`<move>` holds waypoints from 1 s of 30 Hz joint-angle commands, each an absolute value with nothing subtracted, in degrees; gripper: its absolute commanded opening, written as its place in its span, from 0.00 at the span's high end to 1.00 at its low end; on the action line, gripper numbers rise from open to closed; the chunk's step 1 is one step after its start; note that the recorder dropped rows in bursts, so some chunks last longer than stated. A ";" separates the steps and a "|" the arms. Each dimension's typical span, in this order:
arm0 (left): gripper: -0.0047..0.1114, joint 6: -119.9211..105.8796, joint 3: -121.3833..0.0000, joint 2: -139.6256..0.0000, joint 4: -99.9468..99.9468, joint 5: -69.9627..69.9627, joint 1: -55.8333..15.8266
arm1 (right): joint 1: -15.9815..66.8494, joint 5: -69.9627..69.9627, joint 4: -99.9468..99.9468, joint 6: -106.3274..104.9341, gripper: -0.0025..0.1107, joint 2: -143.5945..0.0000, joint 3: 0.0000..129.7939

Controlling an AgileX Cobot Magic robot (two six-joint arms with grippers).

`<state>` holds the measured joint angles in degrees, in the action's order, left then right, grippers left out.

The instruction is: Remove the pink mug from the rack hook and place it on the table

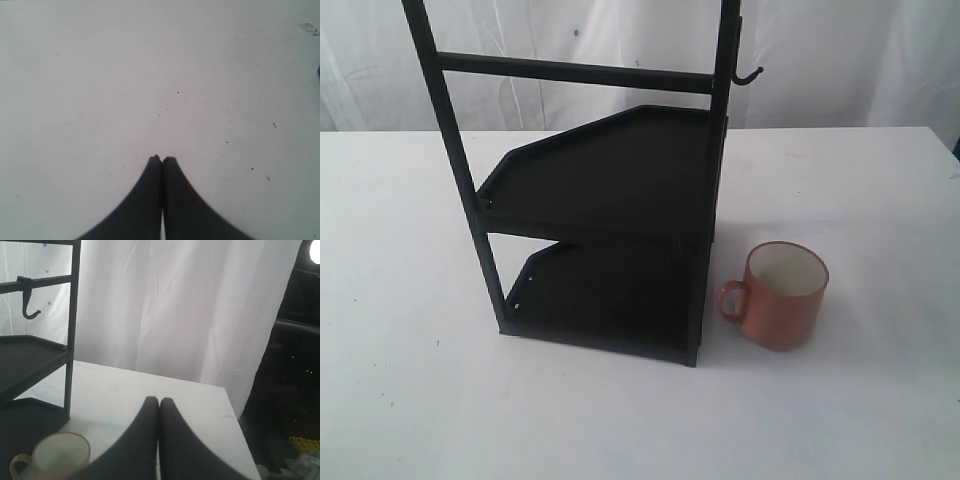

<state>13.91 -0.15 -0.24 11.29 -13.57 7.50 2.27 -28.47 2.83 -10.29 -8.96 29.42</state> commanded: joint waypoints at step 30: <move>0.96 13.67 0.00 0.00 11.13 -13.48 7.34 | 2.12 -19.24 10.51 -9.17 0.98 0.00 0.00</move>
